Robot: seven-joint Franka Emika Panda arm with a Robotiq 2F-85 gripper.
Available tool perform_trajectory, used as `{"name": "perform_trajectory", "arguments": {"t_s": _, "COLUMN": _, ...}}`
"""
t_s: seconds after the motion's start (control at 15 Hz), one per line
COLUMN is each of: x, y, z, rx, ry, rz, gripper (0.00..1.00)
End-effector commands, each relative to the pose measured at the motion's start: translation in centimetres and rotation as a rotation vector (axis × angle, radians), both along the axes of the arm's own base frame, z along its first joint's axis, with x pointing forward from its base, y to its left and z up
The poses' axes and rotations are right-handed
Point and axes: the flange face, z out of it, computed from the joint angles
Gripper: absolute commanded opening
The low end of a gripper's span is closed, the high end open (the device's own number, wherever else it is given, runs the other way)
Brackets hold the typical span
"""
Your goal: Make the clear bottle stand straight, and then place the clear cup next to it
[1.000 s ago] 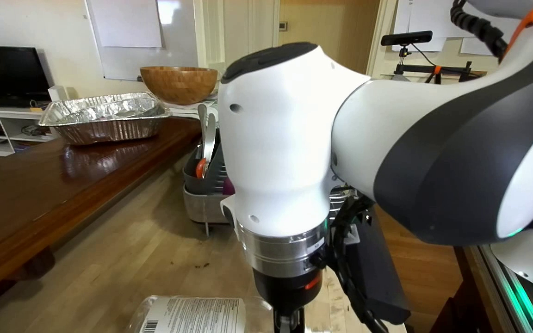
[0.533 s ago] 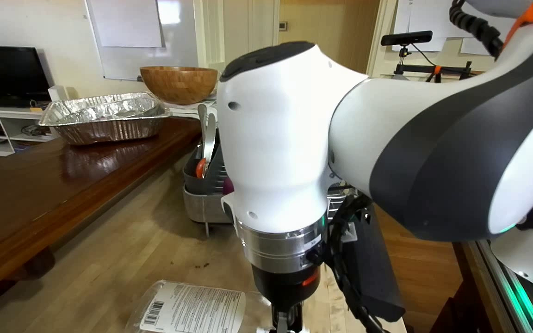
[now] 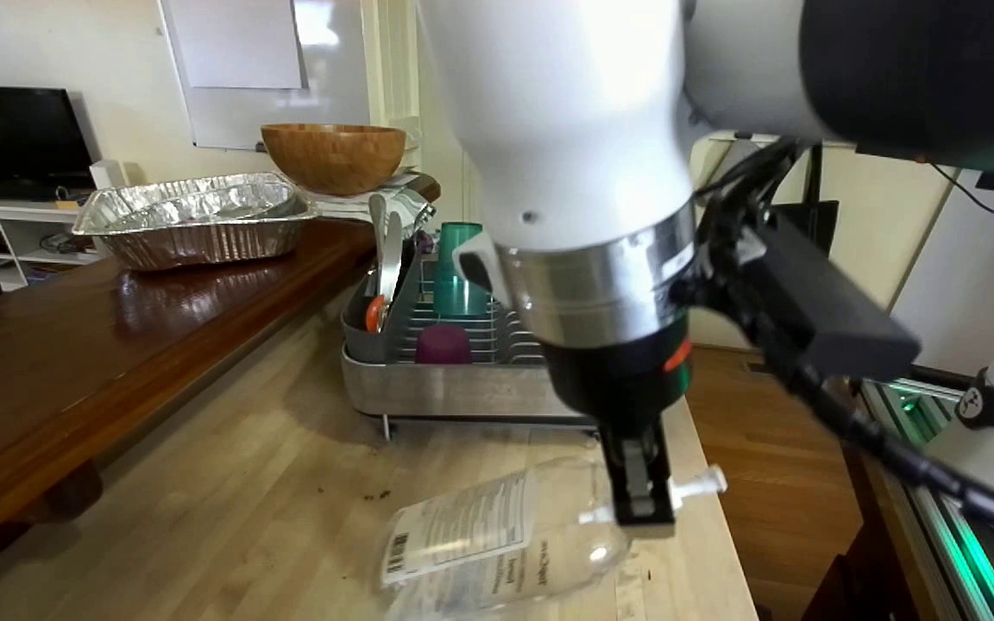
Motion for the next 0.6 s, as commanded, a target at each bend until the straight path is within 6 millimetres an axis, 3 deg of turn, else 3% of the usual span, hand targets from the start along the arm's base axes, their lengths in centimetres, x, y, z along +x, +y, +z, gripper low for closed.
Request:
{"name": "perform_trajectory", "arguments": {"t_s": 0.0, "x": -1.1, "y": -1.7, "z": 4.6, "rx": -0.039, "ry": 0.120, "rz": 0.084, "gripper": 0.12}}
{"name": "perform_trajectory", "arguments": {"t_s": 0.2, "x": -1.1, "y": -2.4, "z": 6.1, "rx": -0.031, "ry": 0.190, "rz": 0.142, "gripper": 0.12}}
{"name": "perform_trajectory", "arguments": {"t_s": 0.53, "x": -0.7, "y": -3.5, "z": 5.1, "rx": -0.067, "ry": 0.296, "rz": 0.148, "gripper": 0.12}}
